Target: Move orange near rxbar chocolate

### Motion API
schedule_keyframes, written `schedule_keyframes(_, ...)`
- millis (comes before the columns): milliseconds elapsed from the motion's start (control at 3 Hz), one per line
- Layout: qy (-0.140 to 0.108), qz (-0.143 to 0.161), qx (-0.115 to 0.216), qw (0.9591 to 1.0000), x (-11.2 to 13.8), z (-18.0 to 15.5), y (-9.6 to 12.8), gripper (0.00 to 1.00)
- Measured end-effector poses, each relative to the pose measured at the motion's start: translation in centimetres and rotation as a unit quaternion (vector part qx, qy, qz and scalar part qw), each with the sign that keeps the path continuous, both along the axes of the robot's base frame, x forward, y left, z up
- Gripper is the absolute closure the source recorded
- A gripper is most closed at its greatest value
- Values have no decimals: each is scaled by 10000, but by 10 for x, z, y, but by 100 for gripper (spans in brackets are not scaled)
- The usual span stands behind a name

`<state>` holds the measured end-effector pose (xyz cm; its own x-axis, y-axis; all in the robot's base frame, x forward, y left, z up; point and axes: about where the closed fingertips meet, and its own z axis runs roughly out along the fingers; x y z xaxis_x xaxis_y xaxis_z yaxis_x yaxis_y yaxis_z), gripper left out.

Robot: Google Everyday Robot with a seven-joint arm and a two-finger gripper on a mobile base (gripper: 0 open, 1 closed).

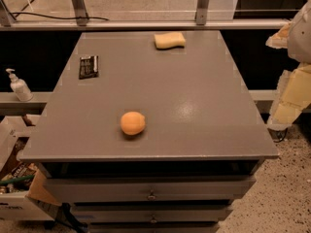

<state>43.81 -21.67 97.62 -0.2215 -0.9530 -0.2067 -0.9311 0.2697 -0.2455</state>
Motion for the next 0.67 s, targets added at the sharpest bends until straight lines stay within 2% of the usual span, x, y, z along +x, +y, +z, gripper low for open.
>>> schedule_keyframes(667, -1, 0, 0, 10000, 0, 0, 0, 0)
